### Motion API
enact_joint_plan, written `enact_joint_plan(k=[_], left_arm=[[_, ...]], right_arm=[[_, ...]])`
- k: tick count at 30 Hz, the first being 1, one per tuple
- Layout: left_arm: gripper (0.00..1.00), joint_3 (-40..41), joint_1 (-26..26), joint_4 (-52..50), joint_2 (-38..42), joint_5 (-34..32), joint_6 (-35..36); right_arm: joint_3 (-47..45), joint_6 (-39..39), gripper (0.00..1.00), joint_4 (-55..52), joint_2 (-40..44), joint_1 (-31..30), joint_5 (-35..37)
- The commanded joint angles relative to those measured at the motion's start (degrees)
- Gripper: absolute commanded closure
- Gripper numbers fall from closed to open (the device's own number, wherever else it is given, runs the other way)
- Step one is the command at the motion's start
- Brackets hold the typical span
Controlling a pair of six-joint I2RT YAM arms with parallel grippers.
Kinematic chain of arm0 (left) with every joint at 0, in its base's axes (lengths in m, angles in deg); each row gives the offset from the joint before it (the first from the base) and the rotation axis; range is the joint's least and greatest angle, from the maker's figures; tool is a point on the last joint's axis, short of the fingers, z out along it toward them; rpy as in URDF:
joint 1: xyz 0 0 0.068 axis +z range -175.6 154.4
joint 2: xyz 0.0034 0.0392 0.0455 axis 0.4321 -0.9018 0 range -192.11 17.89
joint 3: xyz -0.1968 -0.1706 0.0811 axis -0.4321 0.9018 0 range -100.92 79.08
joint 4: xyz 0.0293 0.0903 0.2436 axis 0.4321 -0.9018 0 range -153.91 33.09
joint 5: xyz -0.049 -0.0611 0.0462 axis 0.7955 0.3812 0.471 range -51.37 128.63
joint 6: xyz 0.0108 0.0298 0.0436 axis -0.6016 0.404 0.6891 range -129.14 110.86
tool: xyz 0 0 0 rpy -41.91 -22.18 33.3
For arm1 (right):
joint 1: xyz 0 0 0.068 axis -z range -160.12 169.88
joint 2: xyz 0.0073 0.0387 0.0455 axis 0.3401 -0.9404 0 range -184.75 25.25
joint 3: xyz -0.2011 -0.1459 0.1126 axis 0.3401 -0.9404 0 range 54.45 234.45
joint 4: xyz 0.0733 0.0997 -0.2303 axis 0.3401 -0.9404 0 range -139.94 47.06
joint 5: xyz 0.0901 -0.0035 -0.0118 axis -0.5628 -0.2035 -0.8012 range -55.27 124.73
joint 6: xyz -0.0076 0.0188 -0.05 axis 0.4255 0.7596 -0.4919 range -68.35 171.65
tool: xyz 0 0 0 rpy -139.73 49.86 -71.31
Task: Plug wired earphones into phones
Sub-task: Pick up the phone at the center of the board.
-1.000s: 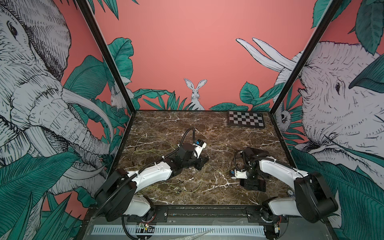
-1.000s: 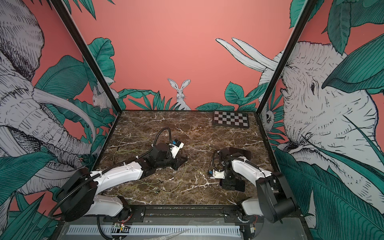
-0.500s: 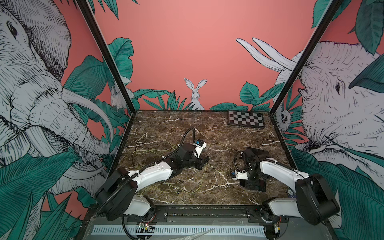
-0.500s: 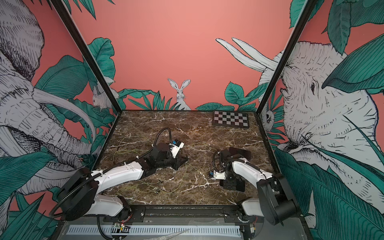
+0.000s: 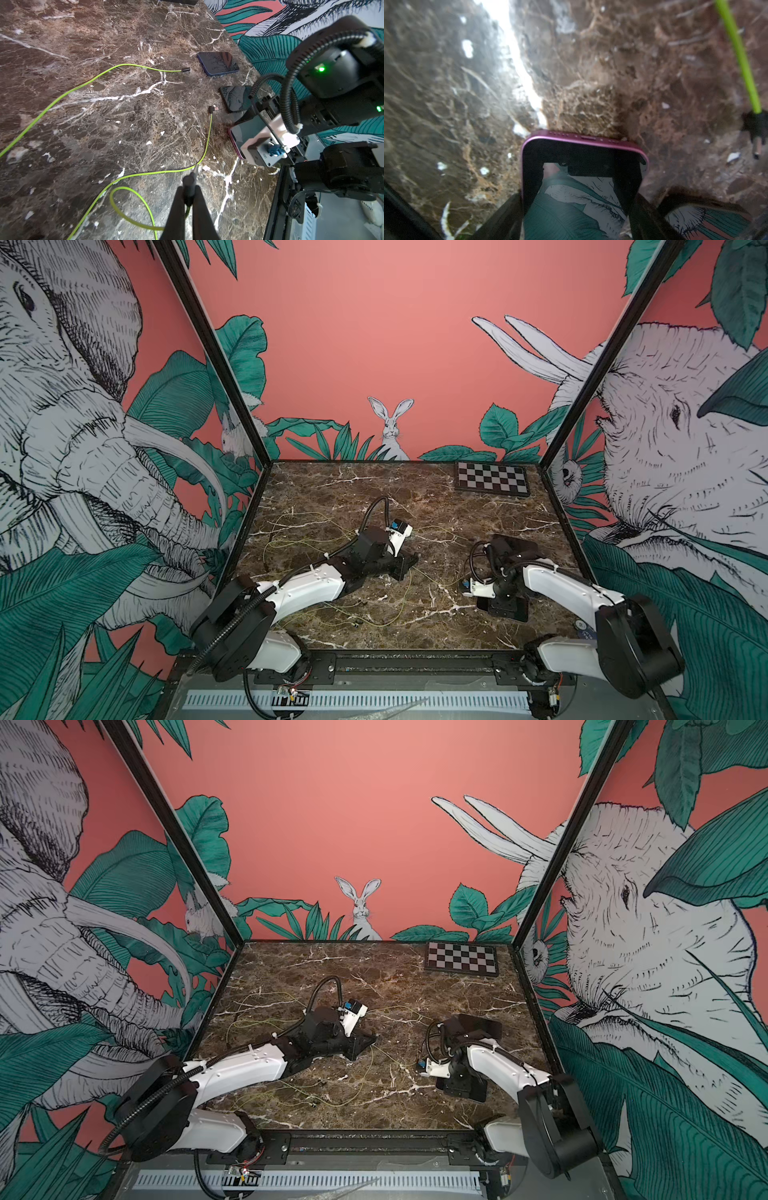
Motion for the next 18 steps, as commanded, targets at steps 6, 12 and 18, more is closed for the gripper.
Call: enact_joint_plan(k=[6, 12, 18], left_arm=[[1.00, 0.9, 0.2, 3.3, -2.0, 1.7, -3.0], [1.00, 1.0, 0.1, 3.6, -2.7, 2.0, -3.3], [1.00, 1.0, 0.2, 3.3, -2.7, 1.9, -3.0]], right_arm=[[-4.0, 1.5, 0.23, 5.1, 9.7, 0.0, -7.1], [-5.0, -1.9, 0.23, 3.6, 13.5, 0.0, -9.5], [-5.2, -6.8, 0.24, 1.4, 18.3, -0.1, -13.4]])
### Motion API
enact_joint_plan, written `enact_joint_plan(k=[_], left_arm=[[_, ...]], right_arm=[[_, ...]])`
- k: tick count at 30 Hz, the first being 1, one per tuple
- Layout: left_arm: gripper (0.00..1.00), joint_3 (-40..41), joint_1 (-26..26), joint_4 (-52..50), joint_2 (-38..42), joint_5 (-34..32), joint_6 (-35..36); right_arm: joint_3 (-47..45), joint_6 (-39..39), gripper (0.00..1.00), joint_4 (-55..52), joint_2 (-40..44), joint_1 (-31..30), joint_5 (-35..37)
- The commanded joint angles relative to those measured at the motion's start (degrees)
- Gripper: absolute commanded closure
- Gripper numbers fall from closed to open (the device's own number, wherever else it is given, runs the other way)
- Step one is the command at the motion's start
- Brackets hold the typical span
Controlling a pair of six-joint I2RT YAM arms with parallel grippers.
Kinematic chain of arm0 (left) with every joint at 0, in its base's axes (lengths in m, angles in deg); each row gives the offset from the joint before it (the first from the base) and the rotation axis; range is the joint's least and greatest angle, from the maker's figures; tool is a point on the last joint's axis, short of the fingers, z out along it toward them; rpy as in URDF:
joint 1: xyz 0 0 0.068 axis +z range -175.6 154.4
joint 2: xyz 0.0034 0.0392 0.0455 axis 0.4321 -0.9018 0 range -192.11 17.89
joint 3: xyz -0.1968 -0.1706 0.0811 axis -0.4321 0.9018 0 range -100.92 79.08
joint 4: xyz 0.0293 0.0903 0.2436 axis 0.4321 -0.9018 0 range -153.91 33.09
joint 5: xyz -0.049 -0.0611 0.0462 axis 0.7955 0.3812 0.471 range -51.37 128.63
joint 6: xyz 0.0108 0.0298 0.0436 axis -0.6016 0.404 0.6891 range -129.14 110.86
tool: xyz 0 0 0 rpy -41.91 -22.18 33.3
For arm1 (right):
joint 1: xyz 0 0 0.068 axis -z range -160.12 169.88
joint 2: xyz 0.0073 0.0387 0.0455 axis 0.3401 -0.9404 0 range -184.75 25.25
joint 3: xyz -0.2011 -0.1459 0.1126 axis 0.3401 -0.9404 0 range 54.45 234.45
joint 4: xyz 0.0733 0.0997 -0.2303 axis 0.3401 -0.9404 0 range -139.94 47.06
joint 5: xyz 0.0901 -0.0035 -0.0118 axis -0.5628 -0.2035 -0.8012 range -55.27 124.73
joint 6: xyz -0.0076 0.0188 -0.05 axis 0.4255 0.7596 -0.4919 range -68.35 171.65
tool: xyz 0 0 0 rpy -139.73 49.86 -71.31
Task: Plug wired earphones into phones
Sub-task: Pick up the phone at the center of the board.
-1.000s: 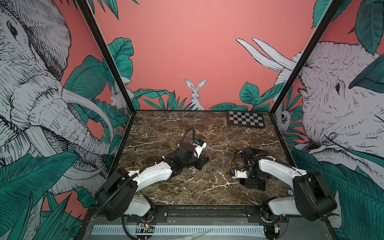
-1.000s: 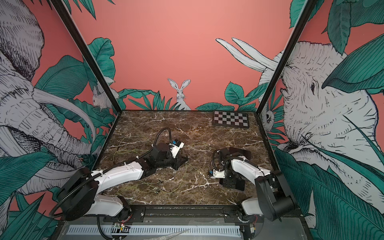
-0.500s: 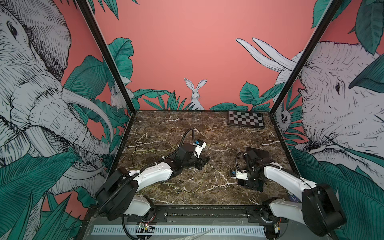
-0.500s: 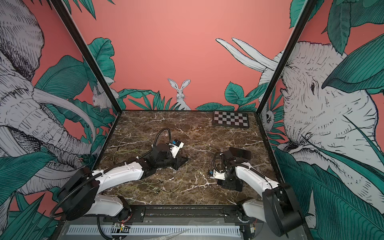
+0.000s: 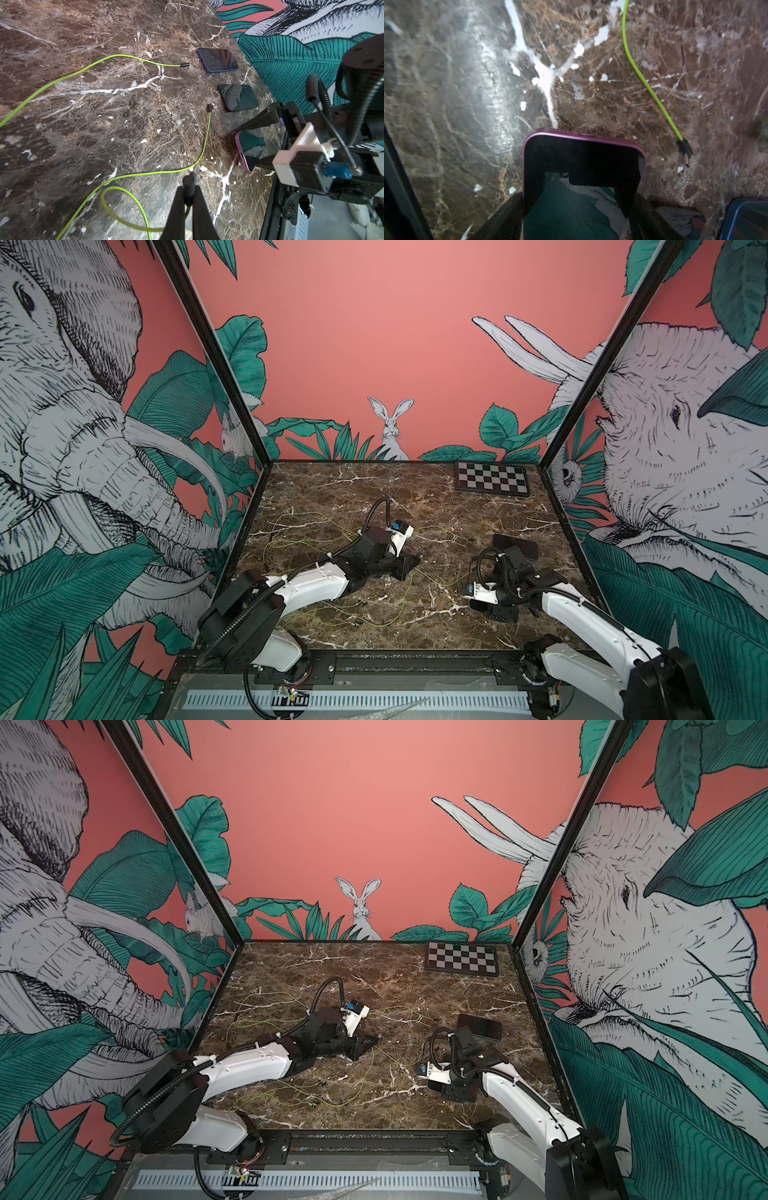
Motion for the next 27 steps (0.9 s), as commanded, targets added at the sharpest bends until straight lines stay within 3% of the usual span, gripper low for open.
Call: enact_joint_plan(k=[1, 9, 20, 27], left_arm=[[1.00, 1.0, 0.1, 1.4, 0.1, 0.4, -0.6], [1.00, 0.5, 0.1, 1.0, -0.4, 0.4, -0.2], [1.00, -1.6, -2.1, 7.8, -5.9, 7.7, -4.5], [1.00, -3.8, -4.8, 8.2, -8.7, 6.0, -7.4]], right_arm=[[-0.4, -4.6, 0.24, -0.9, 4.1, -0.1, -4.6], [-2.2, -5.9, 0.24, 0.7, 8.7, -0.1, -5.4], [-0.3, 4.0, 0.24, 10.1, 1.6, -1.4, -5.2], [0.9, 8.0, 0.25, 14.5, -1.0, -2.1, -2.7]])
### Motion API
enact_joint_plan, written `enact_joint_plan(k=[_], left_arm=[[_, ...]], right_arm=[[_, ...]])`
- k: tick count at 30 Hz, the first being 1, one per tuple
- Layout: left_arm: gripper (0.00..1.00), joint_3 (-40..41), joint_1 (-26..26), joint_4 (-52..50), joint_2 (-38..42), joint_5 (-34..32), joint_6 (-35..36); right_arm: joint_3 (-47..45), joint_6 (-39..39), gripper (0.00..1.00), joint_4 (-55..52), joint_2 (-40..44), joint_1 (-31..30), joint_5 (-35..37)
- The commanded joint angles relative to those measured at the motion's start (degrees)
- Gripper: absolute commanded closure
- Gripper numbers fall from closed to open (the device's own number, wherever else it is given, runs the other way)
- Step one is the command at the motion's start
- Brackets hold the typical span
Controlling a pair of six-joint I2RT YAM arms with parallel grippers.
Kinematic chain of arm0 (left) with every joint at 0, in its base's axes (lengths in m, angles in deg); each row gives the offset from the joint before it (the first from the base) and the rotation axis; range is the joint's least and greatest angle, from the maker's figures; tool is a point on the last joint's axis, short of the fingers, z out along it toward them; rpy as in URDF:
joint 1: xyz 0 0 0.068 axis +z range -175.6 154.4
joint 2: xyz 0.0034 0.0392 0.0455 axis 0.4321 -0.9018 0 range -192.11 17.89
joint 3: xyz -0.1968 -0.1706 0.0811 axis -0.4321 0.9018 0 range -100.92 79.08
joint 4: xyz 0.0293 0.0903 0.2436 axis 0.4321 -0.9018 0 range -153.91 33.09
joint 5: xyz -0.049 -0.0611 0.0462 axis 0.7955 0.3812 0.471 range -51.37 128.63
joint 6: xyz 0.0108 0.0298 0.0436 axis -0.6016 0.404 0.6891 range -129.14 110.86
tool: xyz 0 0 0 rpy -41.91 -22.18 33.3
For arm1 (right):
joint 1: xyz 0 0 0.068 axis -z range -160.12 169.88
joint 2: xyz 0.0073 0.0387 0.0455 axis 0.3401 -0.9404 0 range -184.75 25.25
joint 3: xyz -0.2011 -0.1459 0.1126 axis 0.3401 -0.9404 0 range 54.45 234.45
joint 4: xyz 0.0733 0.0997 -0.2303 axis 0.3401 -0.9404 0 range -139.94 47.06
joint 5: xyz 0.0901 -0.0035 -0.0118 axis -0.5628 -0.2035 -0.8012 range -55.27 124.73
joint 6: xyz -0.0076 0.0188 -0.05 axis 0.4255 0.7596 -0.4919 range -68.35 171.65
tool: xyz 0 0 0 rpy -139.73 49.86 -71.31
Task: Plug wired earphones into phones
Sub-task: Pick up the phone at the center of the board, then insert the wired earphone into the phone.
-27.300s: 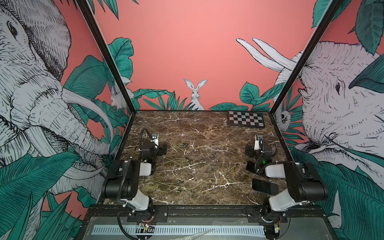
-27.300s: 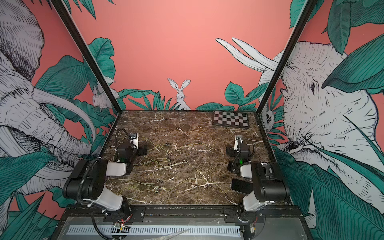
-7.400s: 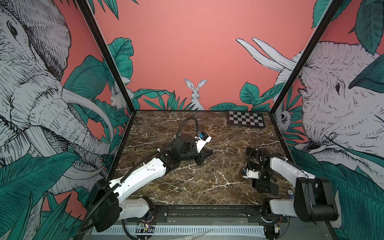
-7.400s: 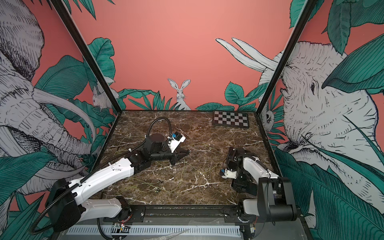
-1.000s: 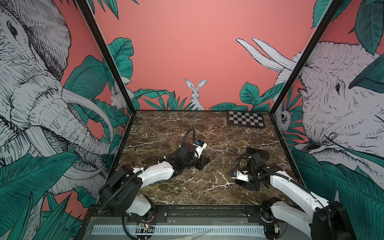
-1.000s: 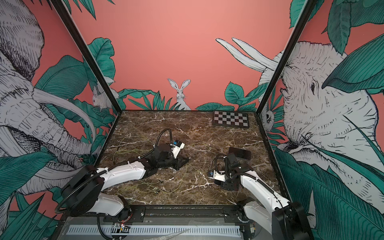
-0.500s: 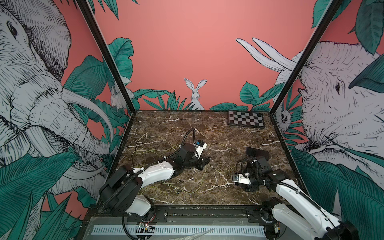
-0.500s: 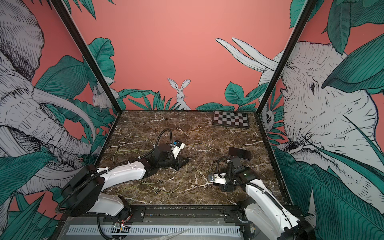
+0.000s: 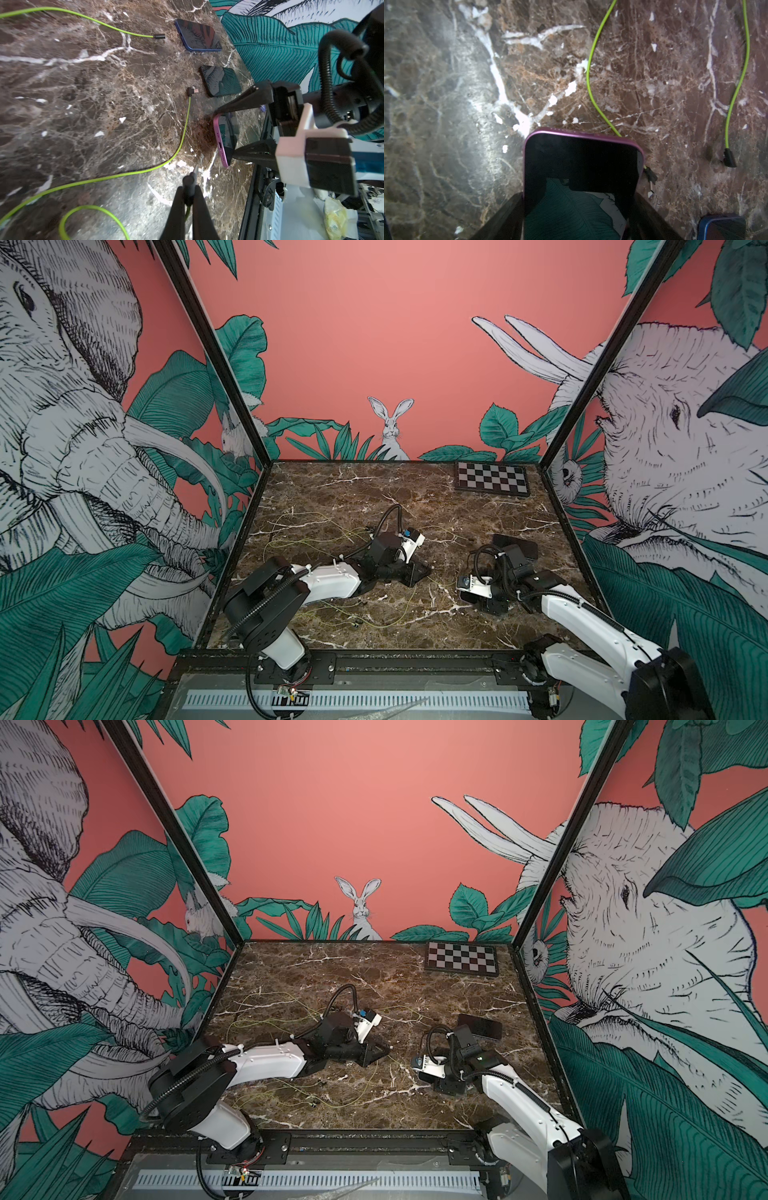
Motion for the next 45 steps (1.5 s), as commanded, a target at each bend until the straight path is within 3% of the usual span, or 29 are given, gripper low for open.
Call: enact_joint_plan(k=[1, 14, 45], left_arm=[[1.00, -3.1, -2.0, 1.1, -0.5, -0.5, -2.4], [1.00, -7.6, -5.9, 1.1, -6.8, -1.6, -5.4], [1.00, -12.3, -6.6, -3.2, -11.2, -1.8, -3.4]], right_arm=[[1.7, 2.9, 0.25, 4.8, -0.1, -0.8, 1.0], [0.0, 4.9, 0.26, 9.5, 0.5, -1.8, 2.0], [-0.8, 4.2, 0.27, 11.4, -0.1, -3.0, 1.4]])
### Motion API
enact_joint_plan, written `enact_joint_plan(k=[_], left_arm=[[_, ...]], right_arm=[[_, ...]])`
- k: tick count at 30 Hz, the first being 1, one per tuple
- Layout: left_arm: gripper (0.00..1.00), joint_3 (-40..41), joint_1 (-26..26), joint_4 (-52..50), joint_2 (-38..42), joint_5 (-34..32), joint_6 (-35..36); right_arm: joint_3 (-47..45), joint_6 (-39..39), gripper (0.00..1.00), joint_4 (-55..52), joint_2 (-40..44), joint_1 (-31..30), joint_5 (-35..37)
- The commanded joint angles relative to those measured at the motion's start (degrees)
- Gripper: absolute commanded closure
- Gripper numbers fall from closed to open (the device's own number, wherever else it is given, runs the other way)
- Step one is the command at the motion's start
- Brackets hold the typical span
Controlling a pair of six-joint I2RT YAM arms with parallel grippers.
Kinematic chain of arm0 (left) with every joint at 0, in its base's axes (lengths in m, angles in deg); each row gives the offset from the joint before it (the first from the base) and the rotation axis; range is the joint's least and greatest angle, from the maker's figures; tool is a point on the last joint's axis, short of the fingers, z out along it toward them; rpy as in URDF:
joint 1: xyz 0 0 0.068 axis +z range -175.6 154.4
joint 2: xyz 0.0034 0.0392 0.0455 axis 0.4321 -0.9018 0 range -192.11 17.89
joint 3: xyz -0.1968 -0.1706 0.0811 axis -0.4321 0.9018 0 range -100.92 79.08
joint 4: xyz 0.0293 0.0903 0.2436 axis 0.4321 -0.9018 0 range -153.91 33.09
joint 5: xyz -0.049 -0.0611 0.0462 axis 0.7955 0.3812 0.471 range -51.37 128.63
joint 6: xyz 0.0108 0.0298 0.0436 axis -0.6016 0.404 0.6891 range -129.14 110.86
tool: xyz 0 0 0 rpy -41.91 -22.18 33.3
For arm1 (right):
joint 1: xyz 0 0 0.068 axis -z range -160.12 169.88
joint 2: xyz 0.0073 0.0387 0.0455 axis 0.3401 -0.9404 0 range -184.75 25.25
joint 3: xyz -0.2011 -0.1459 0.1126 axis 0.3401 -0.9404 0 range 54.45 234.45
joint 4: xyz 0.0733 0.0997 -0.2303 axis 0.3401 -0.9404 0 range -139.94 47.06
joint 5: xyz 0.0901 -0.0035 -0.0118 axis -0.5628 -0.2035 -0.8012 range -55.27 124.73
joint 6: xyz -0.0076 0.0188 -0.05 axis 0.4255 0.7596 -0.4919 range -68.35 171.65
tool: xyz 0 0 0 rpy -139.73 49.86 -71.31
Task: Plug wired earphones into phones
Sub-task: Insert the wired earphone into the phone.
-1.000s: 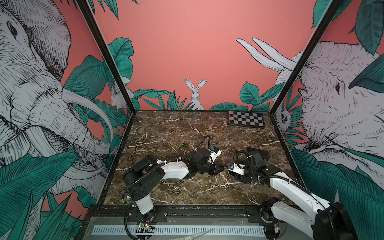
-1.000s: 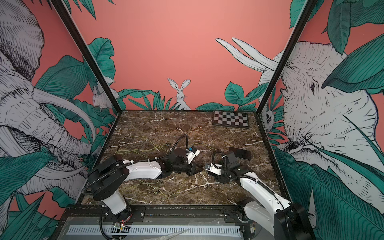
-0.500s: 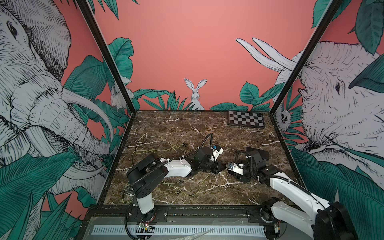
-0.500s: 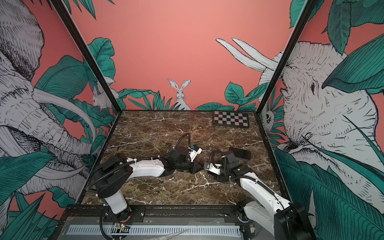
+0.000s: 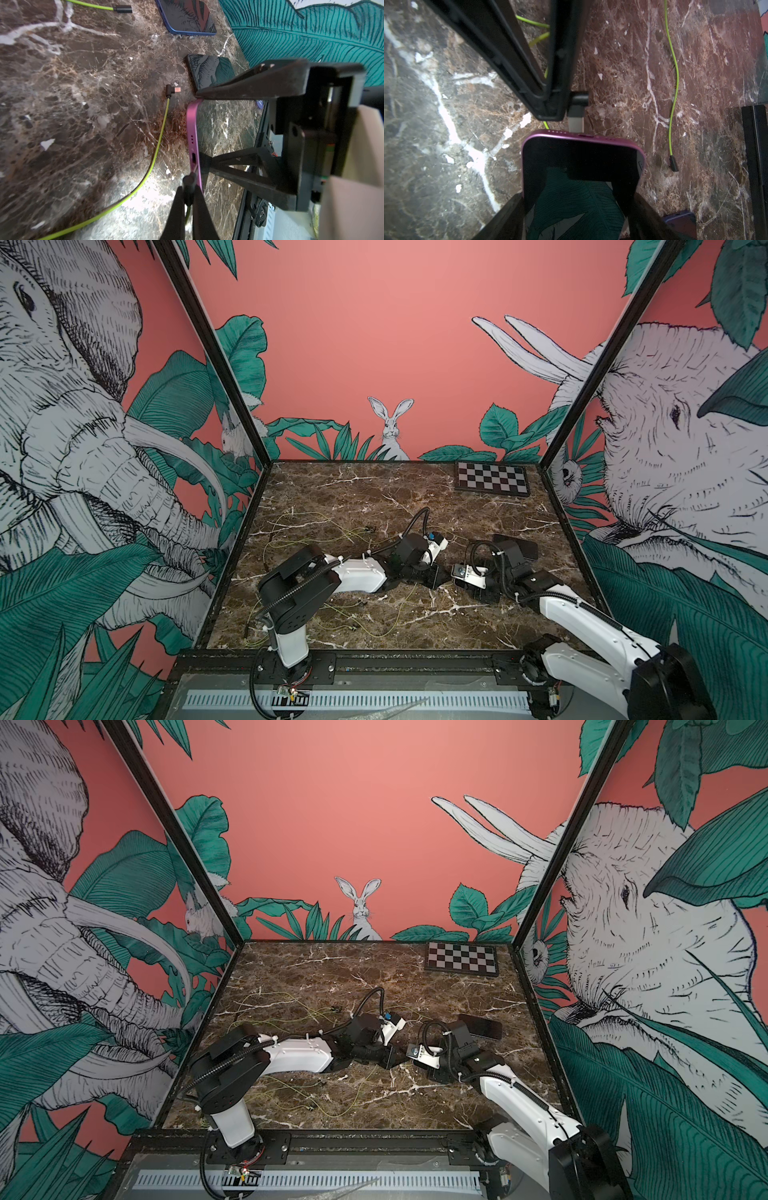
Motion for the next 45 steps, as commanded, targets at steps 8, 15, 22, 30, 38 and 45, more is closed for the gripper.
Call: enact_joint_plan(k=[8, 15, 22, 30, 38, 45], left_arm=[[1.00, -1.7, -0.4, -1.1, -0.6, 0.1, 0.7], [1.00, -2.4, -0.5, -1.9, -0.9, 0.2, 0.9], [1.00, -2.9, -0.4, -2.8, -1.3, 0.2, 1.0], [1.00, -3.0, -0.6, -4.2, -1.7, -0.4, 1.6], [1.00, -1.9, -0.6, -3.2, -0.6, -1.4, 1.5], [1.00, -0.4, -0.5, -0.6, 0.6, -2.9, 0.9]], right_arm=[[-0.7, -0.4, 0.27, 2.3, -0.4, -0.9, -1.2], [-0.7, -0.5, 0.27, 2.6, -0.8, -1.2, -1.0], [-0.6, -0.5, 0.28, 3.0, -0.8, -1.2, -0.8], [-0.9, -0.4, 0.27, 3.8, -0.7, -1.2, -0.5], [-1.8, -0.8, 0.28, 4.1, -0.8, -1.2, 0.6], [-1.9, -1.3, 0.28, 3.9, -0.9, -1.3, 0.8]])
